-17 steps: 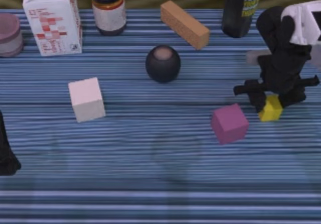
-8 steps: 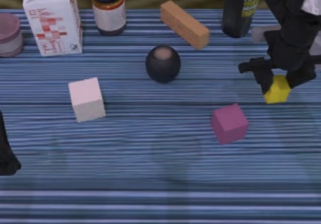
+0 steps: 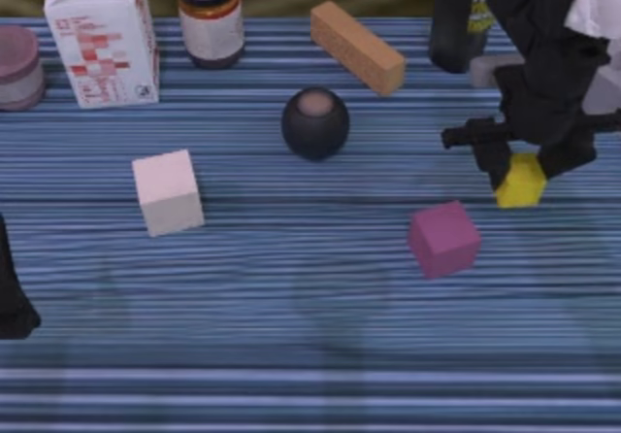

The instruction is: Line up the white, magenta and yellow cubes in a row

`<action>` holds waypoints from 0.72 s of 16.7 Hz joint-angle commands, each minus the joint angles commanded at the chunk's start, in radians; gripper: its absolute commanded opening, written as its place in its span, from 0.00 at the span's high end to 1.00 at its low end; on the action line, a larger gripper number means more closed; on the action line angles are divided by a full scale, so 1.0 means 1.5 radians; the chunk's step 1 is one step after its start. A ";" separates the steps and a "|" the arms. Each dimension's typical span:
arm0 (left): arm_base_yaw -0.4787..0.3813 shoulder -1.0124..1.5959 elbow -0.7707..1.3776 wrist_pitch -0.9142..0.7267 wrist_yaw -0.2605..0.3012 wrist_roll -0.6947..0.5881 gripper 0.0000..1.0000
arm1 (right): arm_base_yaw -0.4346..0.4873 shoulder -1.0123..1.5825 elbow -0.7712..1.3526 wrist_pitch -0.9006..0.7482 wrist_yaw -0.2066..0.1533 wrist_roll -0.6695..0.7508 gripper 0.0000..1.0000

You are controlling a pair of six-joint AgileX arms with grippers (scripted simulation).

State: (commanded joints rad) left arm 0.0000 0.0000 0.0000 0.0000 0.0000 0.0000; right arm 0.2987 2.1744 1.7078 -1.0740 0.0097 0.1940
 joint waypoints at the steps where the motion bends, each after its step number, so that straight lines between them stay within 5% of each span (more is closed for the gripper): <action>1: 0.000 0.000 0.000 0.000 0.000 0.000 0.00 | 0.022 -0.016 -0.019 0.003 0.001 0.028 1.00; 8: 0.000 0.000 0.000 0.000 0.000 0.000 0.00 | 0.204 -0.150 -0.186 0.028 0.008 0.279 1.00; 12: 0.000 0.000 0.000 0.000 0.000 0.000 0.00 | 0.238 -0.179 -0.218 0.035 0.010 0.316 1.00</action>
State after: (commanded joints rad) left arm 0.0000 0.0000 0.0000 0.0000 0.0000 0.0000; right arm 0.6558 1.9062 1.3813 -1.0209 0.0246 0.6677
